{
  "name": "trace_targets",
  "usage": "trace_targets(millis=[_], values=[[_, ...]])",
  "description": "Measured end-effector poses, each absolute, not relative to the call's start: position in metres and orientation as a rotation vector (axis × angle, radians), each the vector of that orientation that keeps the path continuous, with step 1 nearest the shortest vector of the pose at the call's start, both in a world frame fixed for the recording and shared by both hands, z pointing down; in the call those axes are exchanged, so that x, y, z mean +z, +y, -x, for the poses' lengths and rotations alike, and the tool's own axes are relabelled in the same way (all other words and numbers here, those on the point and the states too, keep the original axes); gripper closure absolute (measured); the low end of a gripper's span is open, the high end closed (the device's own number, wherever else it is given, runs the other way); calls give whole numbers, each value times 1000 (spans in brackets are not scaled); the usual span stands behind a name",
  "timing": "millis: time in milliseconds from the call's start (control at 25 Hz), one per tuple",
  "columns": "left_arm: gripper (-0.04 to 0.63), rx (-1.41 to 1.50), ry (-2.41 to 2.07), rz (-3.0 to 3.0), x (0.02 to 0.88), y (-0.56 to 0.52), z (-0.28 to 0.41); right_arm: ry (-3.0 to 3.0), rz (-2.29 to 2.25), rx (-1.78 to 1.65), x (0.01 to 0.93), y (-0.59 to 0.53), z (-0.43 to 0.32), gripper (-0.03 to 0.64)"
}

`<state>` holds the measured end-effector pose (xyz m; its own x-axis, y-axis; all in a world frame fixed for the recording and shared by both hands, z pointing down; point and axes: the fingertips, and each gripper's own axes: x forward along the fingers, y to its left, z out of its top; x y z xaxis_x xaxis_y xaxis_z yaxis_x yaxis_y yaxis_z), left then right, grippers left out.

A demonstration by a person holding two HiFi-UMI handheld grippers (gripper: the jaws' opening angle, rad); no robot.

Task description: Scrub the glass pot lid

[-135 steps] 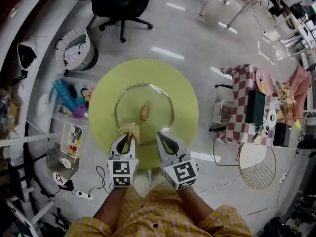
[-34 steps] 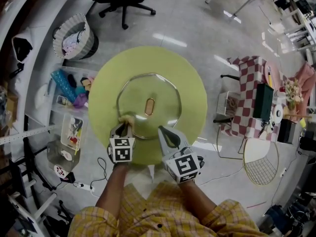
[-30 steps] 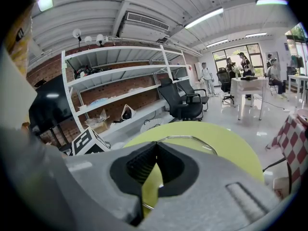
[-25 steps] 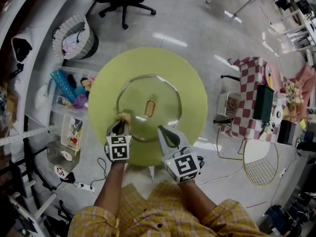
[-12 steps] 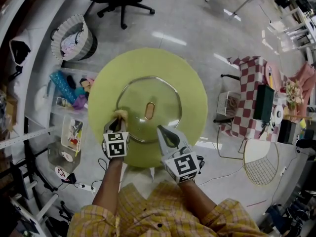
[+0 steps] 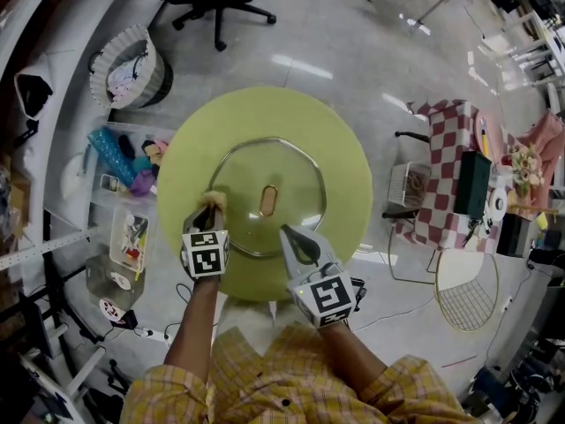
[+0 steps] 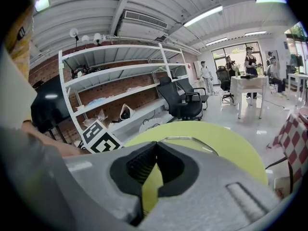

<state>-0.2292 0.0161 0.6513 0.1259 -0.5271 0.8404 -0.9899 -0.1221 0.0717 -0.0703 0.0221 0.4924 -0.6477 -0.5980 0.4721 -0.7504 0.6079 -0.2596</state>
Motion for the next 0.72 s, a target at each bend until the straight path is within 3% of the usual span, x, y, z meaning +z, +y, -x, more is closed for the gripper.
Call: trace_targets(millis=[720], values=[[557, 869, -1511, -1725, 642, -21, 238, -2484, -1098, 648, 497, 9, 71, 619]])
